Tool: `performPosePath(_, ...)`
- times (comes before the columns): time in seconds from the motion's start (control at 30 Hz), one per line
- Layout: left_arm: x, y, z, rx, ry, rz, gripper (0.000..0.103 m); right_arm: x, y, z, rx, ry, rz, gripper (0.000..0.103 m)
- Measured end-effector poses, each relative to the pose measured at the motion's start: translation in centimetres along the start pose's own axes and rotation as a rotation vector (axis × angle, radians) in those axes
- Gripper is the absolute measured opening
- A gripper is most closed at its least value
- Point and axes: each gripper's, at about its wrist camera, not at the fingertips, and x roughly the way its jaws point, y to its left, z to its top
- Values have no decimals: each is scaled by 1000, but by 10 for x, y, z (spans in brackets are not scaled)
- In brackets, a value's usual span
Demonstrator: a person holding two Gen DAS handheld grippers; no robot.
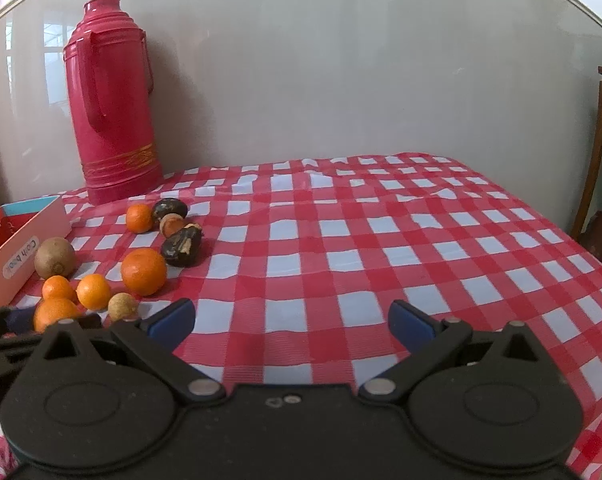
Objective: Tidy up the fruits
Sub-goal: 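Carry the orange into the red-lined box and open the left tool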
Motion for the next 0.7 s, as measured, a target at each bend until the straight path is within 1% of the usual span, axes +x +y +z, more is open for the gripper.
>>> performPosePath(0.1,-10,17,5,-3,-40,35,40,0,12,1,-8,-10,19,97)
performPosePath(0.23,-27,49,13,-38,-103,87,40,0,34,2,-35,-34,47,97)
performPosePath(0.37,-37,84,19,-76,-139,143,40,1,57,2,-72,-47,78,97)
performPosePath(0.57,-38,135,15,-136,-126,216,40,4,88,1,-128,-57,123,97)
performPosePath(0.7,-30,154,10,-140,-101,240,40,8,103,1,-141,-53,149,97)
